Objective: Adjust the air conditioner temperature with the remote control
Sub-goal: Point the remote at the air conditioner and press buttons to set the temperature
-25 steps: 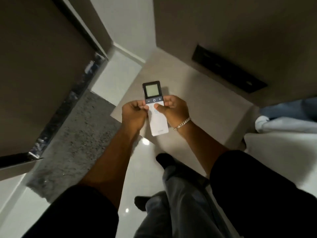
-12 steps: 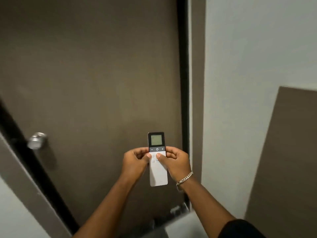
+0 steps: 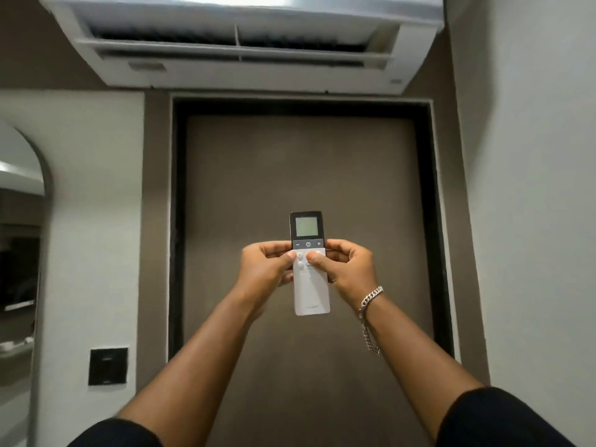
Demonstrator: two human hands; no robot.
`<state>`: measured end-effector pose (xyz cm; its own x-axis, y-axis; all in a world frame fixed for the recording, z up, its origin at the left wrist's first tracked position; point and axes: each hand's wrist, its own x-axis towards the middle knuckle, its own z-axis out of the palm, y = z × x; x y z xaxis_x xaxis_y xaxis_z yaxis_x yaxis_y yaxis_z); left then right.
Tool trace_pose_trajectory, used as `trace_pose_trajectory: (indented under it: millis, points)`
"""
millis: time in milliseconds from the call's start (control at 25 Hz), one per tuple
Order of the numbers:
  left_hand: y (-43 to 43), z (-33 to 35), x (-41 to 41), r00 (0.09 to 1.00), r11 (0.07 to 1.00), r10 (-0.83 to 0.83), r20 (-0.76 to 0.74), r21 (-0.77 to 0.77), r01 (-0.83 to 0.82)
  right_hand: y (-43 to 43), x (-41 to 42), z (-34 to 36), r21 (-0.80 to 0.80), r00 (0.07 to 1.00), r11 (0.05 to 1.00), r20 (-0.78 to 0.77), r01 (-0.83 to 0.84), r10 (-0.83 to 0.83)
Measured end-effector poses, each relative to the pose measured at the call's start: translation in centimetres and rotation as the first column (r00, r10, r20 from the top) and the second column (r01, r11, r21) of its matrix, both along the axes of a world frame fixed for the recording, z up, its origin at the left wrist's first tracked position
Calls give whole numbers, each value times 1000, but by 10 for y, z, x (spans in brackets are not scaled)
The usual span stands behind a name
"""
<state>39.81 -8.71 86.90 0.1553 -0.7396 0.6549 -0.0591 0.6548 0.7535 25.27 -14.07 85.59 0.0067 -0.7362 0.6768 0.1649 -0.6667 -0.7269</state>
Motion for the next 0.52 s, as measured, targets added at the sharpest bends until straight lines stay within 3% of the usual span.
trace_pose_trajectory:
  millis: [240,520]
  points:
    - [59,76,16,996,975,-27,87,-216,45,43,12,79,-153,991,981,47,-115,124]
    - [88,101,16,990,956,88,114,-289,-51,74,15,104,-233,989,964,41,-130,144]
